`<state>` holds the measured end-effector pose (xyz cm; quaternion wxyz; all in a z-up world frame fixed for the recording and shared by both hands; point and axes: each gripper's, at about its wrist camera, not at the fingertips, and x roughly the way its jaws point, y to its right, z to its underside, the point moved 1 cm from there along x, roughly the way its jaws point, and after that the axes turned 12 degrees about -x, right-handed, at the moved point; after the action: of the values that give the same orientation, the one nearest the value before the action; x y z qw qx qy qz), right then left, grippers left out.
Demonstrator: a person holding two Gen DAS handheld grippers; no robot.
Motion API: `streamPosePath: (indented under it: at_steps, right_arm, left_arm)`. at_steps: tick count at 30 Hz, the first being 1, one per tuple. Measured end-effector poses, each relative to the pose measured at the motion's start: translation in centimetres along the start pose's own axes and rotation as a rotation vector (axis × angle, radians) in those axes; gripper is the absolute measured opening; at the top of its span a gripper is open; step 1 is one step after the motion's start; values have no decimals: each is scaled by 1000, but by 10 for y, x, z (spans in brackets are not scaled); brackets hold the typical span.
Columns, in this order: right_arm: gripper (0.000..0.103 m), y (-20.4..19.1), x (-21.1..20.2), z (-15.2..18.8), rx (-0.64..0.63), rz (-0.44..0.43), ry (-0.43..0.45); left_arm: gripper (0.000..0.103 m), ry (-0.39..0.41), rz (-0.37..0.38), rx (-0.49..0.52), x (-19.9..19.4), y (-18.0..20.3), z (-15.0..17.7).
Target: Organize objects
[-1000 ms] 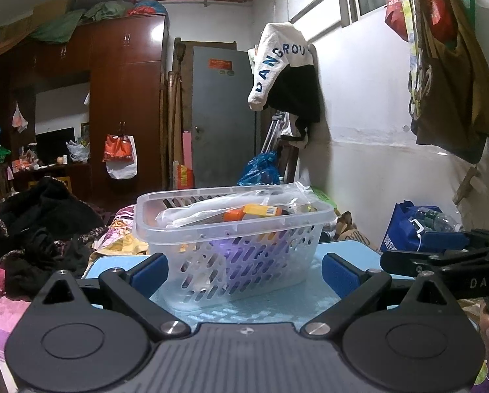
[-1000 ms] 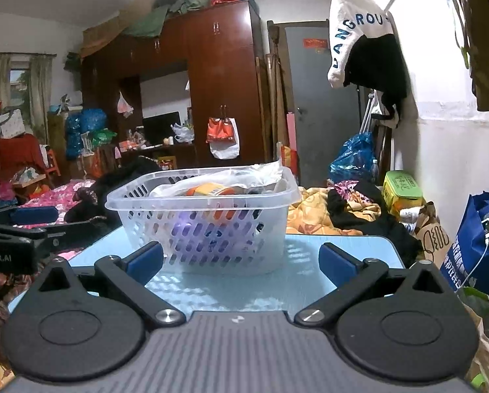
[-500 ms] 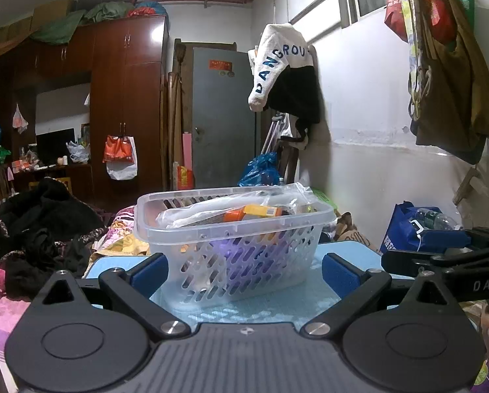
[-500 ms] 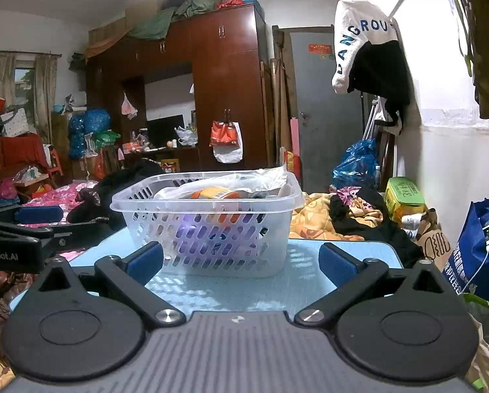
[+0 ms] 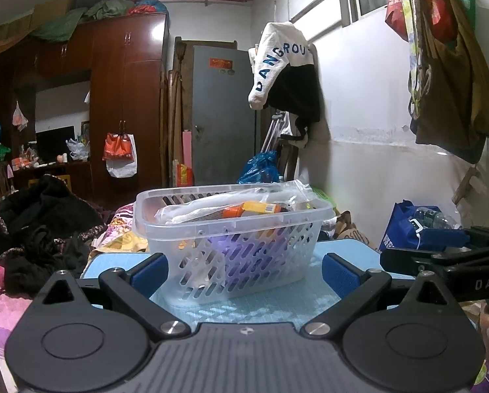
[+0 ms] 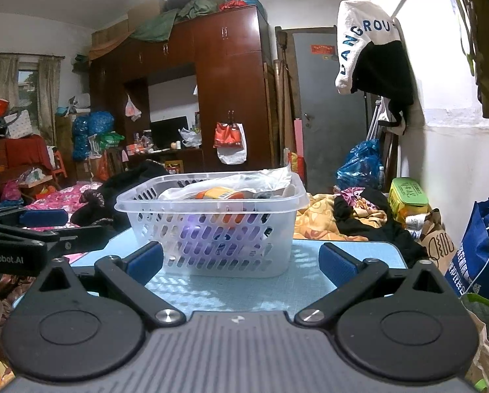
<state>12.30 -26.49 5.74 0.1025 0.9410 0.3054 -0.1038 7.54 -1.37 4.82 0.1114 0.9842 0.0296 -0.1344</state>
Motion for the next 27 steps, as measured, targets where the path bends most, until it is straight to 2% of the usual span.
streamPosePath:
  at_steps: [27]
  right_arm:
    - [103, 0, 3, 3, 2, -15, -5]
  left_arm:
    - [101, -1, 10, 13, -1, 2, 3]
